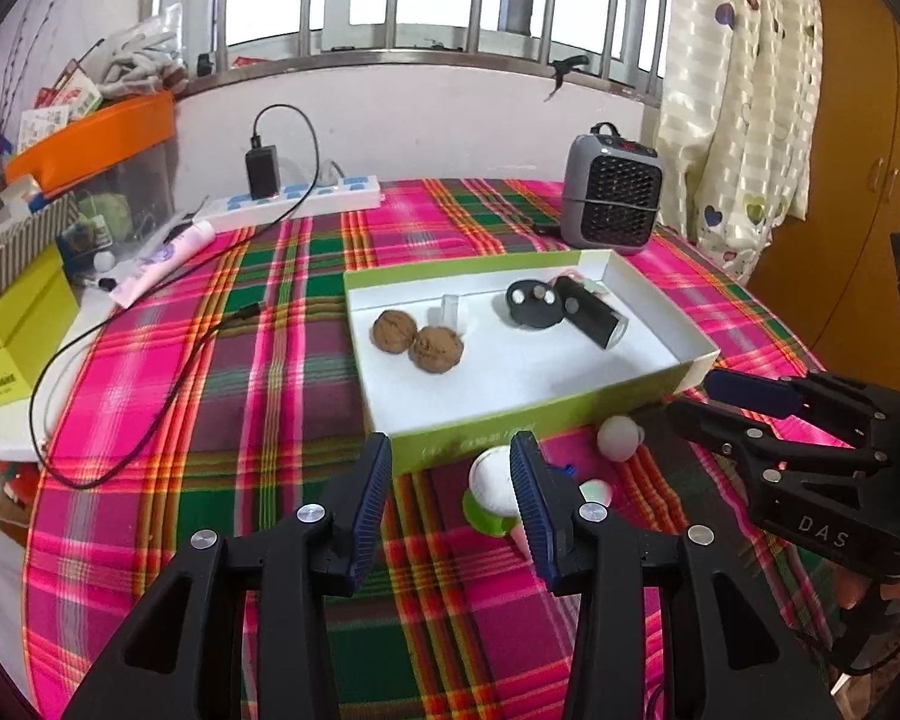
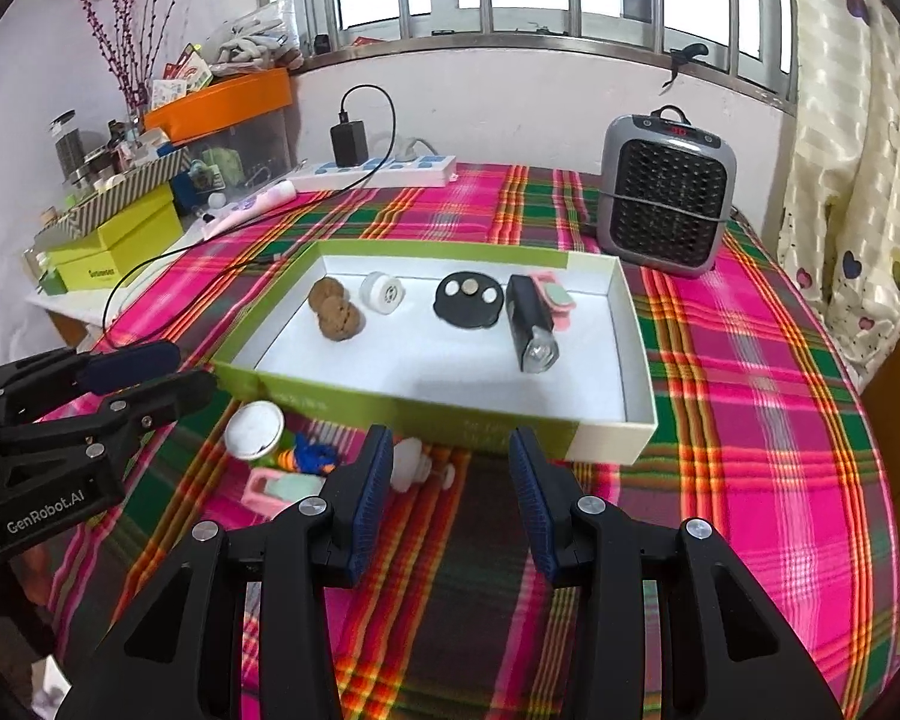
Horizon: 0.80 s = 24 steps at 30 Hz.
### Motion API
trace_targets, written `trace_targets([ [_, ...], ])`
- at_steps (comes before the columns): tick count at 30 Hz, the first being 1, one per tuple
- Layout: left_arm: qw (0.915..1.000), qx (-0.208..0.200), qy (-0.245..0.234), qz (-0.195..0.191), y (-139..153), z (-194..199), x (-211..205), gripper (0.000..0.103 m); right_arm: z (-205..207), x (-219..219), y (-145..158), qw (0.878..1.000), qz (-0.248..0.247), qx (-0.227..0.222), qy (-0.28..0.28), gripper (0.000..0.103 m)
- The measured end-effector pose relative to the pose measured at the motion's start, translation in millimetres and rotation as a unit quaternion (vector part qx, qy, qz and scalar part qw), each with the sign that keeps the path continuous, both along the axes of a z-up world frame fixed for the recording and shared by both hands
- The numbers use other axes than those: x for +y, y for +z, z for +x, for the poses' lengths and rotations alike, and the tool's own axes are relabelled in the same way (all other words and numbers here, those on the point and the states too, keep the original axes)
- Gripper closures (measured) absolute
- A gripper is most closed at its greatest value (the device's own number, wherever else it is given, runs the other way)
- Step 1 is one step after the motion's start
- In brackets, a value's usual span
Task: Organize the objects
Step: 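Withdraw both open tools from the tray toward the remaining items, then move the left tool to the white round container while the right tool nears the white knob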
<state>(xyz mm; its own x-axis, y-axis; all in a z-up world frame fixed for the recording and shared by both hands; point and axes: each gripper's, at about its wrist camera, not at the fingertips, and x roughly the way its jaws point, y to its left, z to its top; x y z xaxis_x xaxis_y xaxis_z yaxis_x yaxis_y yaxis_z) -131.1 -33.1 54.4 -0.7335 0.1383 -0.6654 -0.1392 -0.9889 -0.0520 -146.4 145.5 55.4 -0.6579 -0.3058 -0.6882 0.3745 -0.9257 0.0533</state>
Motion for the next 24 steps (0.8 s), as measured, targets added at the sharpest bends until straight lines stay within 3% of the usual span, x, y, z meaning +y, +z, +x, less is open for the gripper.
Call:
trace_targets([
  [6,0.9998,0.0,-0.019,0.003,-3.8,7.1,-1.3,0.062,7.2,0.2,-7.0,1.0,-0.004,-0.011,-0.014,0.061],
  [14,0.998,-0.011,-0.051,0.035,-11.3,13.6,-10.2,0.06,16.9,1.3,-14.2,0.999,-0.007,-0.023,-0.035,0.056],
  [24,0.9943,-0.039,-0.076,0.063,-25.7,8.4,-10.0,0.057,5.8,-2.1,-17.3,0.999,-0.01,-0.034,-0.035,0.055],
])
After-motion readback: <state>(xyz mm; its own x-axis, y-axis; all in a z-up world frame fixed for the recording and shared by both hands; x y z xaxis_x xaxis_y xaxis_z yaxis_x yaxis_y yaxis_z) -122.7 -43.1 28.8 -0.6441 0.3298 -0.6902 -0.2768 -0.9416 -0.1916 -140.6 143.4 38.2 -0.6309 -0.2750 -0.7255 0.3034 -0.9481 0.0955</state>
